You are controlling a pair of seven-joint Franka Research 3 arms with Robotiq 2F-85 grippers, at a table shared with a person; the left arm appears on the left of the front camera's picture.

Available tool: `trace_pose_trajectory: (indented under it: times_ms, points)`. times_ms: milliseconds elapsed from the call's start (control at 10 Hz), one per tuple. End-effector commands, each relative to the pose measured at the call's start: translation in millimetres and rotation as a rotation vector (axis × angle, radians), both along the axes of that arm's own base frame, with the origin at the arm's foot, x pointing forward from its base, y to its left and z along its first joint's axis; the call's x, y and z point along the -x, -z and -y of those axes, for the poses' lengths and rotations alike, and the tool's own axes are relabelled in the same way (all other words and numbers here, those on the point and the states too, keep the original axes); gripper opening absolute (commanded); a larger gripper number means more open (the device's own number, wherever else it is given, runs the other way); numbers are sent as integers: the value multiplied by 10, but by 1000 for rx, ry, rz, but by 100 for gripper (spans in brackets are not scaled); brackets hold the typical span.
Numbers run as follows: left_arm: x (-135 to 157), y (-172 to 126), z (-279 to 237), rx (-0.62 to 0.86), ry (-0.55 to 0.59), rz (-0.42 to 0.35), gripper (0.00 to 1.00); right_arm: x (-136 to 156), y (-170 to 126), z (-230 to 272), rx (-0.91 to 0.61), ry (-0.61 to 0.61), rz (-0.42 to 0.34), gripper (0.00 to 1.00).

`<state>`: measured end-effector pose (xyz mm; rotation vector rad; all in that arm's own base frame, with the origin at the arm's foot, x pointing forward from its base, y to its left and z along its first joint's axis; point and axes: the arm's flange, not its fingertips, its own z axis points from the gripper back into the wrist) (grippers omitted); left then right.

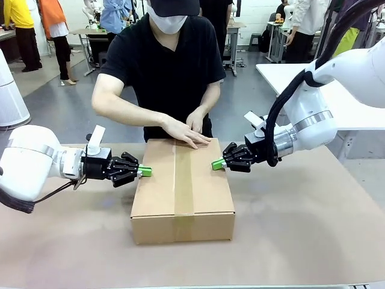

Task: Wrap the clocks to prevent damage.
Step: After the human seals the box with tape, release both hands from the side flaps of the Package Box.

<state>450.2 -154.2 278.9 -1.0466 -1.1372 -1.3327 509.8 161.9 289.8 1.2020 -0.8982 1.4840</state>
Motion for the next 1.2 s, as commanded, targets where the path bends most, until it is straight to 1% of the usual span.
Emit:
trace_pose_trajectory:
  times_ms: [0,1100]
  points:
    - [-2,31,7,-8,-2,5,0,8,22,-15,5,-1,1,1]
    - [-2,31,7,-8,-2,5,0,8,22,-15,5,-1,1,1]
